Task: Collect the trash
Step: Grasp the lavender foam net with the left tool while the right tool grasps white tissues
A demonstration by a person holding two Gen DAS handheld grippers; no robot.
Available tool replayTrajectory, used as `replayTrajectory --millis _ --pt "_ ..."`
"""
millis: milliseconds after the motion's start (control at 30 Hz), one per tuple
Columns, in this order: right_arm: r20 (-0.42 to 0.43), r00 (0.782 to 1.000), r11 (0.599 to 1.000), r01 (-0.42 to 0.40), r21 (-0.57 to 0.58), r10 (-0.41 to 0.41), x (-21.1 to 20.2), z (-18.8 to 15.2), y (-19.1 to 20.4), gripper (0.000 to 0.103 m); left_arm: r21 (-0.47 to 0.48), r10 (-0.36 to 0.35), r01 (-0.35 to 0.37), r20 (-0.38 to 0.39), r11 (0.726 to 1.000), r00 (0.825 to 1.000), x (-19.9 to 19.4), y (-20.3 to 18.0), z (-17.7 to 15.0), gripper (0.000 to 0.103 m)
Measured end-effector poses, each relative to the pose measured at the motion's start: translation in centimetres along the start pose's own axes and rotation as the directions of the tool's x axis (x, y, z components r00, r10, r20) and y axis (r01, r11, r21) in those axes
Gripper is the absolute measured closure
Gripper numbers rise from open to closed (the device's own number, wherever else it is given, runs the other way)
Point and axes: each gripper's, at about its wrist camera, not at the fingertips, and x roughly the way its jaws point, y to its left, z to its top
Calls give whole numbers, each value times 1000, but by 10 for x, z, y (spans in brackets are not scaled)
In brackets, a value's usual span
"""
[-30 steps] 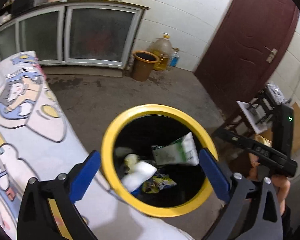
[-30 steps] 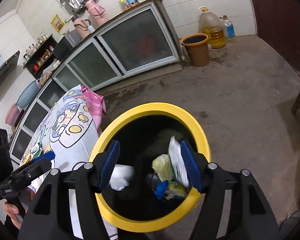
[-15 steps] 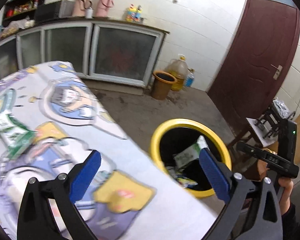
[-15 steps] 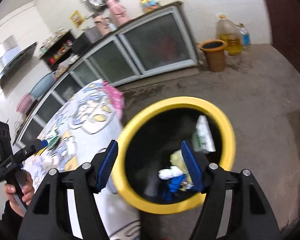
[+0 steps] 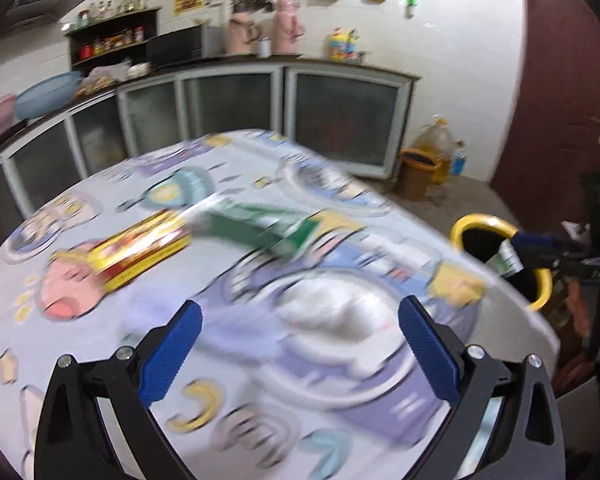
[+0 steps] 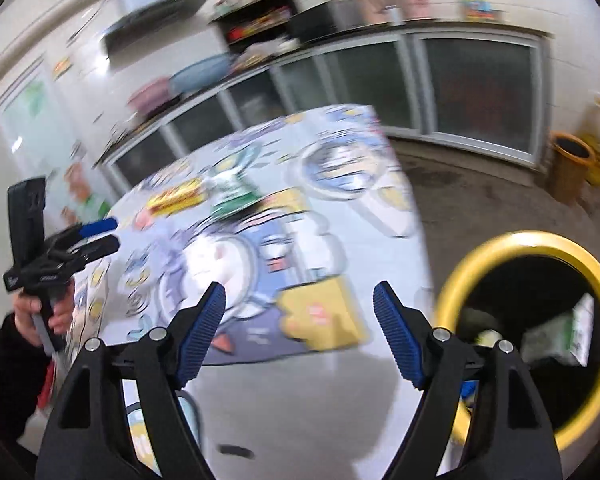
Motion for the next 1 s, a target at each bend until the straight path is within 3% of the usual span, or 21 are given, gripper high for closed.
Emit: replayTrajectory --millis 167,233,467,633,767,867,1000 --pt "-67 996 992 -58 -108 51 39 4 47 30 -125 78 -85 -61 989 995 3 53 -26 8" --pt "-89 994 987 -68 -145 56 53 6 62 30 -212 91 -108 -89 971 992 8 73 -30 8" --pt "-133 989 971 -92 -223 63 86 9 91 30 -454 4 -61 -126 889 992 33 108 -34 8" --pt "-147 988 958 -92 -271 53 101 12 104 30 -525 -42 -35 -135 851 990 55 105 -23 8" --pt "-162 985 951 -101 -292 55 113 16 110 30 -560 -39 -62 -167 826 985 76 107 -15 8" --pt "-171 984 948 -98 -303 47 123 17 110 30 -609 -36 -91 -194 788 980 91 111 -16 8" --pt "-205 977 944 -113 -309 50 138 17 112 31 -615 -47 -102 -221 782 974 108 108 -14 8"
